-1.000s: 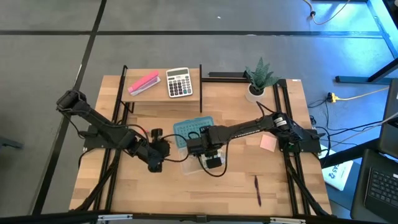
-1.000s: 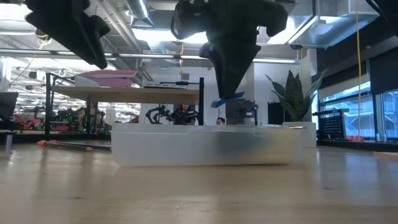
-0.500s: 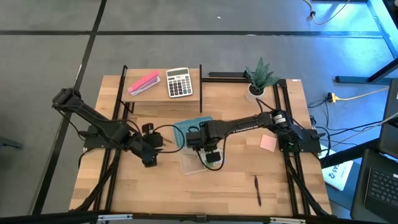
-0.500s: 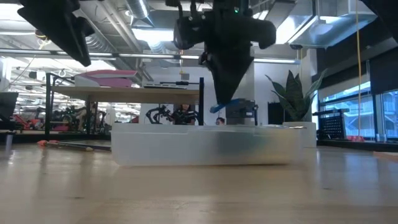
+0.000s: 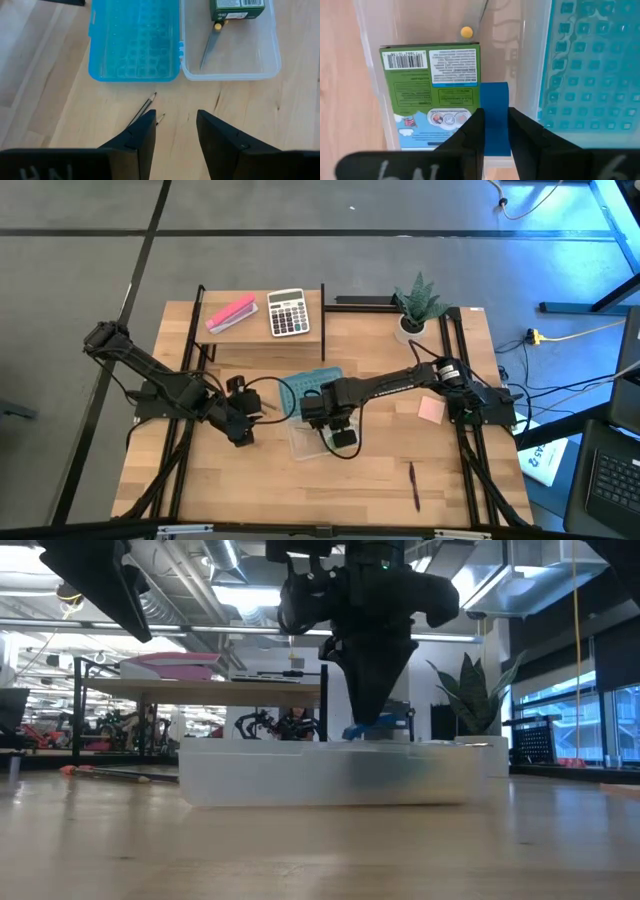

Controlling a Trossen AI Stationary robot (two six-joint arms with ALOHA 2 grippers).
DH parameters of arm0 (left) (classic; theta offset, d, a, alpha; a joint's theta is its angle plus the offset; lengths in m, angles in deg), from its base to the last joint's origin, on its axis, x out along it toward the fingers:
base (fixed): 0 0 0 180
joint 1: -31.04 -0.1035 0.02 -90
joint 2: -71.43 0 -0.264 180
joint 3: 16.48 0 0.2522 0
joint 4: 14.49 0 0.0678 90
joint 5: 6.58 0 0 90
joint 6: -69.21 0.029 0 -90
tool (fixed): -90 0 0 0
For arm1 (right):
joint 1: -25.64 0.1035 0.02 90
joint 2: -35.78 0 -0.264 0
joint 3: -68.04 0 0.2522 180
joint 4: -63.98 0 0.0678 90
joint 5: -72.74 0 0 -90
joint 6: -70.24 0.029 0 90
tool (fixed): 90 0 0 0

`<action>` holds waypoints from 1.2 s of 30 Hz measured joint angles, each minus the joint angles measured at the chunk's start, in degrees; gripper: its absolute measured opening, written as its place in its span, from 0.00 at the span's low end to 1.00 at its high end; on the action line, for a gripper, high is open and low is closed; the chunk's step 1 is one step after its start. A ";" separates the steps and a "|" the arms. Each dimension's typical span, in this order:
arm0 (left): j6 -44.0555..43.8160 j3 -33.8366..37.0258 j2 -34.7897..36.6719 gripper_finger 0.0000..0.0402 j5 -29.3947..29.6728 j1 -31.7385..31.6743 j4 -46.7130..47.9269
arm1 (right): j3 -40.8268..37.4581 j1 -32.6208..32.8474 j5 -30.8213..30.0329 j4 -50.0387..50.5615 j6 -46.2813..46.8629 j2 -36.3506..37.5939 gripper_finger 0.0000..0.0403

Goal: Pack school essentials
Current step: Put the blue eraser into the blue supply box, then put the pink pencil into the blue supply box

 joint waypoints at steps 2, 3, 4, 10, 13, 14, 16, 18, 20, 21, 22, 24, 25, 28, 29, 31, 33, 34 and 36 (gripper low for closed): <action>-0.02 0.00 0.00 0.34 0.00 0.00 -0.01 | 0.00 0.00 0.02 0.05 0.05 0.00 0.19; -0.02 0.00 0.00 0.34 0.00 0.00 -0.02 | 0.00 0.00 0.02 0.10 0.14 0.00 0.19; -0.02 0.00 0.00 0.34 0.00 0.00 -0.06 | 0.00 0.00 0.02 0.28 0.13 0.00 0.19; -0.06 0.00 0.00 0.34 0.00 0.00 -0.13 | -0.22 -0.04 0.00 0.16 0.15 -0.37 0.19; -0.20 0.00 0.00 0.34 0.00 0.00 -0.17 | -2.30 -0.04 -0.03 -1.72 0.63 -0.39 0.19; -0.21 0.00 0.00 0.34 0.00 0.00 -0.20 | -2.87 -0.04 -0.13 -1.57 0.97 -0.48 0.19; -0.20 0.00 -0.01 0.34 0.00 0.00 -0.22 | -3.96 -0.04 0.00 -1.93 1.86 -0.43 0.19; -0.20 0.00 -0.02 0.34 0.00 0.00 -0.24 | -4.93 -0.04 -0.16 -2.35 2.03 -0.37 0.19; -0.20 0.00 -0.02 0.34 0.00 0.00 -0.22 | -5.39 -0.07 -0.14 -2.23 2.00 -0.37 0.19; -0.20 0.00 -0.02 0.34 0.00 0.00 -0.24 | -5.49 -0.07 -0.16 -2.20 1.99 -0.37 0.20; -0.20 0.00 -0.02 0.34 0.00 0.00 -0.22 | -5.52 -0.06 -0.16 -2.22 2.01 -0.37 0.20; -0.20 0.00 -0.02 0.34 0.00 0.00 -0.22 | -5.53 -0.02 -0.76 -2.62 2.12 -0.37 0.22; -0.20 0.00 -0.02 0.34 0.00 0.00 -0.24 | -5.53 -0.02 -1.33 -2.85 2.14 -0.37 0.23; -0.17 0.00 -0.02 0.34 0.00 0.00 -0.22 | -5.53 -0.02 -1.49 -2.91 2.21 -0.37 0.26; -0.13 0.00 -0.02 0.34 0.00 0.00 -0.22 | -5.53 -0.02 -1.48 -2.91 2.23 -0.37 0.28; -0.11 0.00 -0.02 0.34 0.00 0.00 -0.20 | -5.53 0.02 -1.45 -2.92 2.18 -0.37 0.30; -0.02 0.00 -0.02 0.34 0.00 0.00 -0.20 | -5.53 0.04 -1.46 -2.90 2.11 -0.37 0.33; -0.02 0.00 -0.02 0.34 0.00 0.00 -0.19 | -5.53 0.04 -1.45 -2.88 2.27 -0.37 0.35; 0.00 0.00 -0.02 0.34 0.00 0.00 -0.20 | -5.53 0.04 -1.45 -2.84 3.44 -0.37 0.37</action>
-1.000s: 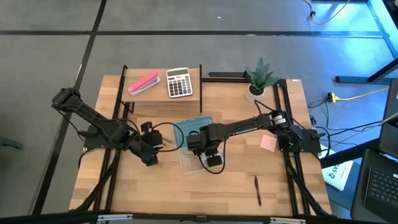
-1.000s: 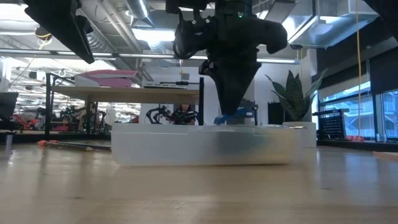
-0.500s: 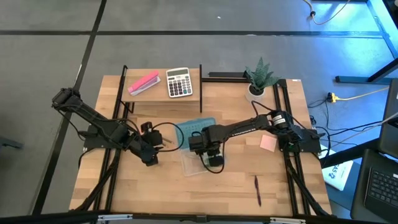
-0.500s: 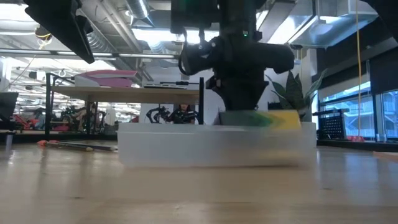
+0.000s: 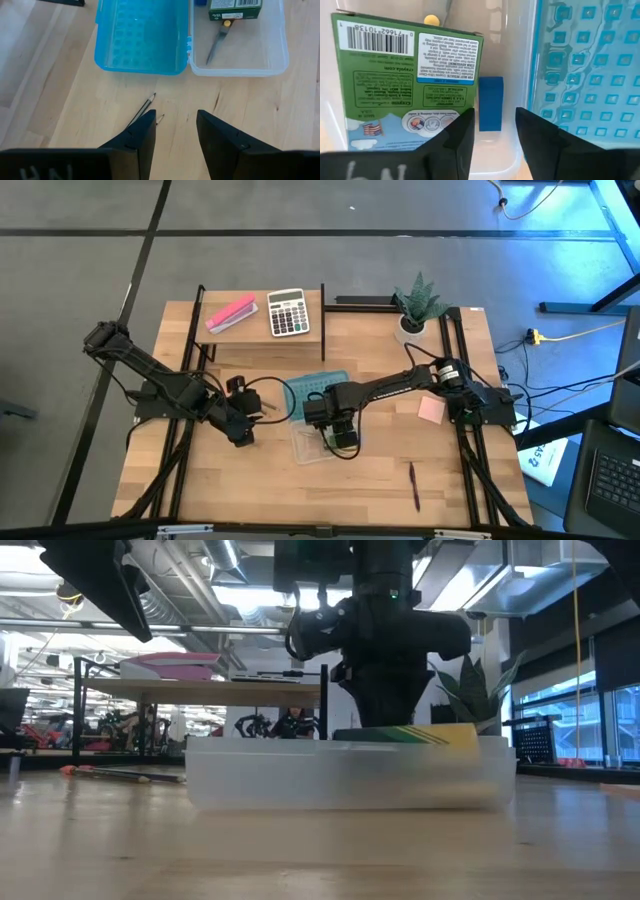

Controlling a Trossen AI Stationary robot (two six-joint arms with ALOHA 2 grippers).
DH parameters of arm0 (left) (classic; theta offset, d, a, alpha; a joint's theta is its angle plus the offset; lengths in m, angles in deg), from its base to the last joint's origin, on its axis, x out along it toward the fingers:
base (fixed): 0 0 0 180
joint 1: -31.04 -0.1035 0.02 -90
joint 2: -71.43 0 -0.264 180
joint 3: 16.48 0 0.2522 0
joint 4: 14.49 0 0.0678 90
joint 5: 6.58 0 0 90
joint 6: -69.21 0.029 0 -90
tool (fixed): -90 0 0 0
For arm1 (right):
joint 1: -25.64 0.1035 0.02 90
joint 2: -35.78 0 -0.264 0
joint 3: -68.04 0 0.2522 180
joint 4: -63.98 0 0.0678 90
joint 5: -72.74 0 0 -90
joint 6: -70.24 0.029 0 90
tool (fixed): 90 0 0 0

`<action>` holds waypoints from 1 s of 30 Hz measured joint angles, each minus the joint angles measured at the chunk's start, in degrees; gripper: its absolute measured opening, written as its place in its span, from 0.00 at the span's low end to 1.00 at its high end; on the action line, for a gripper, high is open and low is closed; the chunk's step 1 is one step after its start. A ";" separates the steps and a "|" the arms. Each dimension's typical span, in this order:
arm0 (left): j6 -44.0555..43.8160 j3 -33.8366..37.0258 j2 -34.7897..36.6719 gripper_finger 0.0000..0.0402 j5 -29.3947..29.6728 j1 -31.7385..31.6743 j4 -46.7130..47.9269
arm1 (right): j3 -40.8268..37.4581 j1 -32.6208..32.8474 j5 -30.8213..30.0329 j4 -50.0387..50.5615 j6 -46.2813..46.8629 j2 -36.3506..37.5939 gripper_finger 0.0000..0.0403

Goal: Pack school essentials
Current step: Put the pink pencil into the blue supply box

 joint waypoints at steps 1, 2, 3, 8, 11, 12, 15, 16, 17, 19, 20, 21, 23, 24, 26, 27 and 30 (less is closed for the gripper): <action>0.00 0.00 0.00 0.34 0.00 0.00 0.02 | 0.00 0.00 0.00 0.06 0.31 0.00 0.38; 0.00 0.00 0.00 0.34 0.00 0.00 0.02 | 0.00 0.00 0.04 0.16 0.93 0.00 0.38; 0.00 0.00 0.00 0.34 0.00 0.00 0.02 | 0.14 -0.02 0.09 0.51 1.55 0.00 0.38; 0.02 0.00 0.00 0.34 0.00 0.00 0.02 | 3.58 -0.02 -0.02 3.54 3.15 0.00 0.39; 0.02 0.00 0.00 0.34 0.00 0.00 0.04 | 6.17 0.00 -0.02 5.94 3.27 0.00 0.39; 0.04 0.00 0.00 0.34 0.00 0.00 0.04 | 7.00 0.12 -0.02 6.61 3.59 0.00 0.39; 0.02 0.00 0.00 0.34 -0.01 0.00 0.07 | 9.36 0.20 -0.03 9.39 6.25 0.00 0.39; 0.03 0.00 0.14 0.34 -0.10 0.00 0.07 | 10.29 0.21 -0.03 10.64 7.22 0.00 0.39; 0.02 0.00 0.47 0.34 -0.37 0.00 0.23 | 11.27 0.24 -0.03 11.75 7.93 0.00 0.39; -0.24 0.00 1.48 0.34 -0.51 0.01 0.32 | 12.95 0.38 -0.02 14.11 9.38 0.00 0.39; -0.38 0.00 2.13 0.34 -0.55 0.02 0.44 | 13.79 0.42 -0.04 15.51 10.16 0.00 0.39; -0.54 0.00 2.95 0.34 -0.55 0.02 0.53 | 14.73 0.53 -0.07 16.79 10.86 0.00 0.39; -1.68 0.00 4.88 0.34 -0.55 0.02 0.65 | 16.64 0.80 -0.07 18.10 12.24 0.02 0.39; -2.21 0.00 5.84 0.34 -0.55 0.02 0.88 | 17.44 0.99 -0.04 18.61 12.74 0.04 0.39; -3.38 -0.02 7.54 0.34 -0.55 0.02 1.22 | 19.19 1.40 -0.25 20.20 13.69 0.02 0.39; -3.83 -0.02 8.33 0.34 -0.56 0.02 1.49 | 20.16 1.64 -0.53 20.73 13.77 0.02 0.39; -5.88 -0.02 10.18 0.34 -0.55 0.01 2.59 | 22.68 2.49 -2.50 23.63 14.02 0.04 0.39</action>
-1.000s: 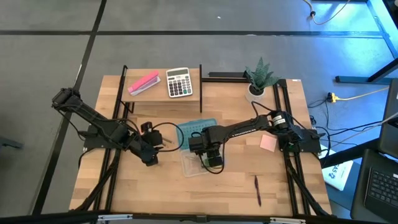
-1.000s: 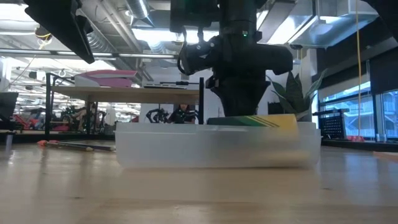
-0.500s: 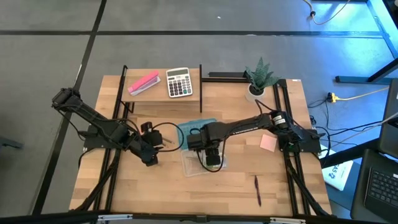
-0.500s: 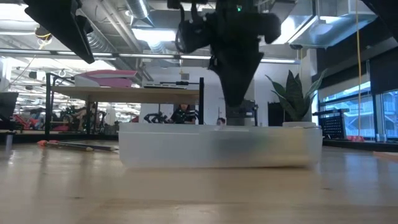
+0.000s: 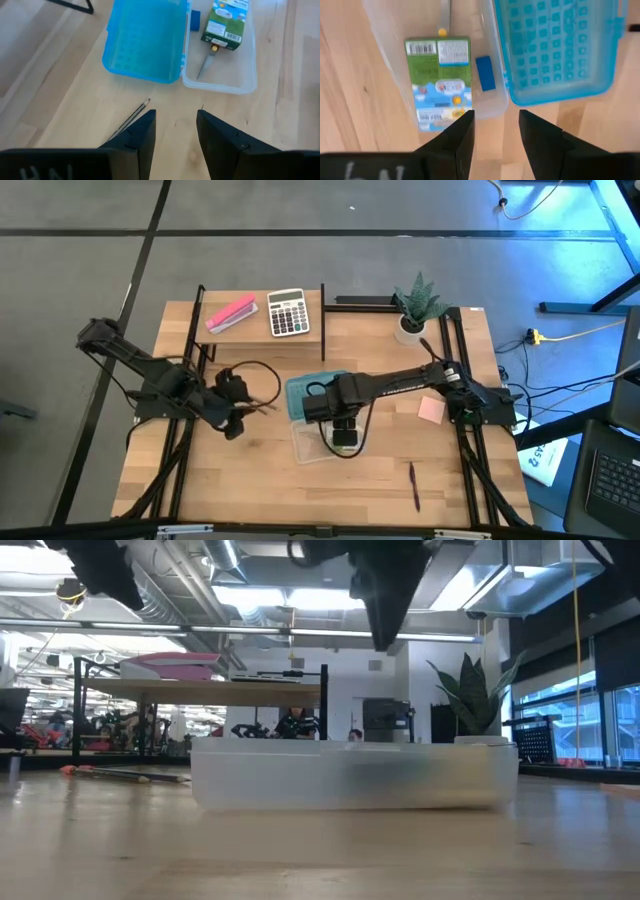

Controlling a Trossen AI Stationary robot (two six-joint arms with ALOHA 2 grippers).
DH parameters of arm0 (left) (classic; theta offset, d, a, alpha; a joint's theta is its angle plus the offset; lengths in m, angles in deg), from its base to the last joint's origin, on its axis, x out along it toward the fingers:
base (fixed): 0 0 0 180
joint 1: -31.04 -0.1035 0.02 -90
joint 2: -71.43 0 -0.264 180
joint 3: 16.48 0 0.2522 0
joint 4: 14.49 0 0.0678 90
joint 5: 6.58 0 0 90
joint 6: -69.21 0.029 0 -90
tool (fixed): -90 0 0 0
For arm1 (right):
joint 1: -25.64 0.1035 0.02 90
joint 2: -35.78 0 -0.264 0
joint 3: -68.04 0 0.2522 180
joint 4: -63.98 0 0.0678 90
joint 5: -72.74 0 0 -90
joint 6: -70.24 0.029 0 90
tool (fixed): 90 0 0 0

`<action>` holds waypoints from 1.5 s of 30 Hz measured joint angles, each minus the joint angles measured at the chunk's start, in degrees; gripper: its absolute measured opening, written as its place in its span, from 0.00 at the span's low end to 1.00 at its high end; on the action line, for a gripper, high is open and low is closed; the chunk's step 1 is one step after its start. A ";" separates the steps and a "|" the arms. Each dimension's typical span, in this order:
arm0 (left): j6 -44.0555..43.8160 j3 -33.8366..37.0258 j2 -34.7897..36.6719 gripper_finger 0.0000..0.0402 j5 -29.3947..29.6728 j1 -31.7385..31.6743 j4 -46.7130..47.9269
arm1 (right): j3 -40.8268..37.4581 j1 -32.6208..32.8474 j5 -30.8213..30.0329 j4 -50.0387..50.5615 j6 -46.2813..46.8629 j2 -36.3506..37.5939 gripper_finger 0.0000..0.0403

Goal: Pack school essentials
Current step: Put the pink pencil into the blue supply box

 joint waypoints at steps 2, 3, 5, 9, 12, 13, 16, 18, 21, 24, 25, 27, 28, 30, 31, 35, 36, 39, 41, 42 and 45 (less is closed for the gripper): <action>-0.85 0.00 0.57 0.34 0.06 -0.09 0.50 | 1.13 0.60 -1.07 1.37 0.69 0.22 0.39; -1.48 0.00 0.73 0.34 0.09 -0.12 0.57 | 1.23 0.88 -1.99 1.72 1.29 0.87 0.39; -3.09 0.00 0.86 0.34 0.09 -0.12 1.03 | 0.89 1.48 -3.99 2.33 3.03 2.76 0.39; -8.18 0.00 0.82 0.34 0.09 -0.12 1.54 | -1.09 2.58 -7.89 2.26 6.89 7.81 0.39; -14.15 0.00 0.82 0.34 0.09 -0.17 1.60 | -2.02 3.09 -9.92 1.93 10.66 11.57 0.39; -16.19 0.00 0.82 0.34 0.05 -0.17 1.68 | -2.02 3.17 -10.00 2.03 11.70 12.55 0.39; -23.97 0.00 0.82 0.34 -0.80 -0.69 5.00 | -2.08 3.43 -10.03 1.86 13.68 15.06 0.39; -30.28 0.00 0.82 0.34 -2.43 -2.18 8.62 | -2.09 3.50 -10.05 1.62 14.41 16.50 0.39; -37.35 0.00 0.82 0.34 -5.24 -5.91 13.74 | -2.09 3.50 -10.20 1.46 14.51 18.30 0.39; -38.71 0.00 0.82 0.34 -8.63 -10.45 15.02 | -2.11 3.50 -11.97 0.94 14.47 19.41 0.39; -38.28 0.00 0.82 0.34 -9.73 -12.03 14.87 | -2.12 3.51 -13.01 0.95 14.45 19.74 0.39; -37.78 0.00 0.82 0.34 -12.08 -15.29 14.95 | -2.13 3.50 -14.37 0.82 14.25 20.14 0.39; -36.96 0.00 0.82 0.34 -13.39 -16.93 15.03 | -2.13 3.50 -14.52 0.83 14.00 20.38 0.39; -31.17 0.00 0.68 0.34 -15.46 -20.14 15.05 | -2.13 3.48 -14.55 0.63 12.96 20.57 0.39; -27.66 0.00 0.44 0.34 -16.38 -21.62 15.03 | -2.13 3.50 -14.65 0.63 12.50 20.59 0.39; -11.71 -0.02 -1.44 0.34 -21.20 -27.34 13.48 | -2.13 3.50 -14.65 0.61 10.10 20.57 0.39; -7.54 0.00 -2.29 0.34 -22.17 -28.57 13.62 | -2.12 3.50 -14.63 0.60 9.79 20.57 0.39; 6.59 0.00 -4.93 0.34 -24.07 -31.35 14.50 | -2.13 3.48 -14.63 0.54 9.42 20.57 0.39; 13.54 0.00 -6.51 0.34 -24.77 -32.54 15.09 | -2.12 3.48 -14.62 0.54 8.74 20.59 0.39; 16.34 0.00 -7.36 0.34 -25.69 -33.15 14.94 | -2.13 3.48 -14.61 0.54 8.39 20.59 0.39; 25.13 0.00 -10.06 0.34 -28.15 -34.51 15.32 | -2.13 3.48 -14.57 0.52 7.13 20.59 0.39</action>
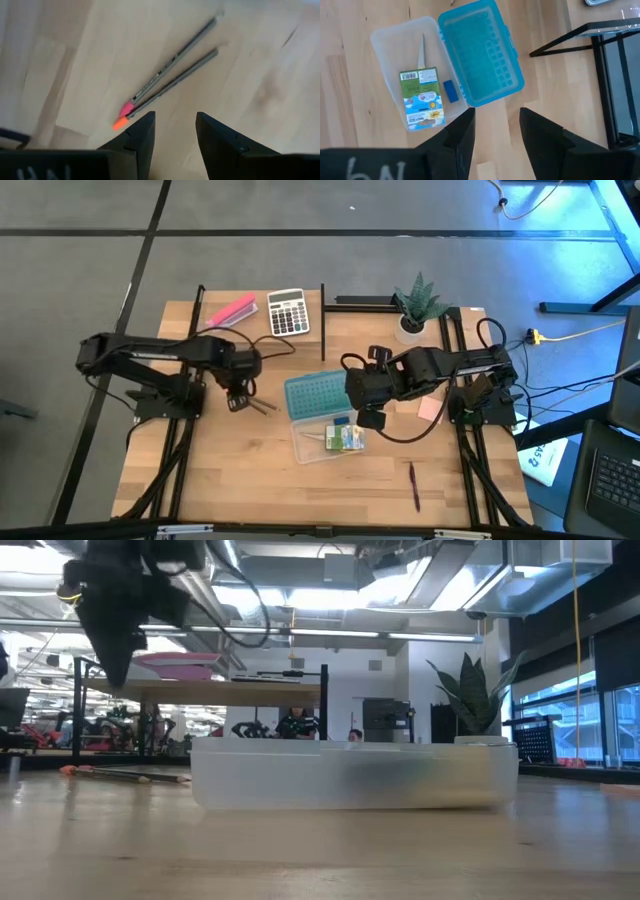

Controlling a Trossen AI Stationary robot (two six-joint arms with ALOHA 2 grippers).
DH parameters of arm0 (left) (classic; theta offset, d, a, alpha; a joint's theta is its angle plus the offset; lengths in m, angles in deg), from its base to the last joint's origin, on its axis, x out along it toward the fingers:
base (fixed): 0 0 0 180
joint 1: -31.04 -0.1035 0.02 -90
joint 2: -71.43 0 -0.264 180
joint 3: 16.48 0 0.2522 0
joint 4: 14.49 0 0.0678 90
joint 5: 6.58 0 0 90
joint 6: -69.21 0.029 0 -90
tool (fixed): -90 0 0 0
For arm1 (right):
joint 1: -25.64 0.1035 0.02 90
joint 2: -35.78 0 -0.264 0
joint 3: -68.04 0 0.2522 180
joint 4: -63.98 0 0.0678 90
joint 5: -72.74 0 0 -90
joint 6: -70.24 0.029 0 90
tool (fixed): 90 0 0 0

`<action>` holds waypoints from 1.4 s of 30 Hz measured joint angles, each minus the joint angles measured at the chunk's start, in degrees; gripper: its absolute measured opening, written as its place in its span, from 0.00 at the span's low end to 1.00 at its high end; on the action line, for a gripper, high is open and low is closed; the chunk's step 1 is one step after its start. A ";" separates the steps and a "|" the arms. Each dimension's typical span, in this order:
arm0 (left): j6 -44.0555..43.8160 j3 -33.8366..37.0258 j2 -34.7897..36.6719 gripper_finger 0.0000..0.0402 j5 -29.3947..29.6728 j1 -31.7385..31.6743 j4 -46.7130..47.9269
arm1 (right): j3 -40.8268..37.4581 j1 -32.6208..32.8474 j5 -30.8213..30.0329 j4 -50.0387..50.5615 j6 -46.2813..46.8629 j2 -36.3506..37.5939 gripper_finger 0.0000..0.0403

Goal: Pack school essentials
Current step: Put the pink pencil into the blue supply box

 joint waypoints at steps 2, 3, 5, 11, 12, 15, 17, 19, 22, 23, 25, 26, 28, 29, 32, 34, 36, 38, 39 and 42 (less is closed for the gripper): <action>2.75 0.00 -1.95 0.34 -0.15 -0.60 1.07 | 0.00 0.00 0.02 -0.02 -0.41 0.02 0.39; 3.28 0.00 -2.96 0.34 -0.10 -0.96 1.61 | 0.00 0.00 0.04 -0.02 -0.54 0.02 0.39; 2.63 0.00 -5.08 0.34 0.25 -1.61 2.57 | 0.00 0.00 0.07 -0.02 -1.19 0.02 0.39; -6.87 0.00 -11.68 0.34 1.20 -2.69 4.36 | 0.01 0.00 0.09 -0.02 -4.09 0.02 0.39; -6.51 0.00 -12.66 0.34 1.19 -2.80 4.38 | 0.00 0.00 0.09 -0.02 -4.50 0.02 0.39; -3.22 0.00 -15.41 0.34 1.23 -2.94 4.20 | 0.00 -0.07 0.08 -0.15 -4.93 0.02 0.39; -0.02 0.00 -17.14 0.34 1.32 -2.94 3.21 | 0.00 -0.07 0.07 -0.30 -4.90 0.02 0.39; 2.69 0.00 -18.61 0.34 1.76 -2.90 1.89 | 0.00 -0.07 0.07 -0.29 -4.90 0.02 0.39; 1.69 0.00 -20.37 0.34 3.80 -2.90 2.01 | 0.00 -0.07 0.07 -0.30 -4.90 0.02 0.39; 0.84 0.00 -20.92 0.34 3.86 -2.90 2.48 | 0.00 -0.07 0.07 -0.29 -4.90 0.02 0.39; 0.72 0.00 -21.67 0.34 4.04 -2.90 3.52 | 0.00 -0.07 0.07 -0.30 -4.90 0.03 0.39; 1.59 0.00 -21.92 0.34 4.03 -2.90 4.00 | 0.00 -0.07 0.07 -0.30 -4.90 0.03 0.39; 2.24 0.00 -22.35 0.34 3.64 -2.90 5.49 | 0.00 -0.07 0.07 -0.30 -4.91 0.04 0.39; 2.26 0.00 -22.54 0.34 3.17 -2.93 6.17 | 0.00 -0.07 0.07 -0.30 -4.93 0.04 0.39; 4.08 0.05 -22.89 0.34 2.73 -3.21 6.40 | 0.00 -0.07 0.05 -0.40 -5.15 0.04 0.39; 5.16 0.30 -22.89 0.34 2.68 -3.21 5.64 | 0.00 -0.07 0.05 -0.41 -5.61 0.04 0.39; 5.94 0.62 -22.89 0.34 3.09 -3.19 5.20 | 0.00 -0.07 0.04 -0.49 -6.11 0.04 0.39; 6.28 1.24 -22.89 0.34 4.48 -3.21 4.99 | 0.00 -0.07 0.02 -0.72 -6.37 0.04 0.39; 6.30 1.64 -22.89 0.34 5.35 -3.27 4.59 | 0.00 -0.07 0.02 -0.88 -6.43 0.04 0.39; 6.35 3.20 -22.89 0.34 5.91 -3.86 2.00 | 0.00 -0.07 0.00 -1.15 -6.57 0.04 0.39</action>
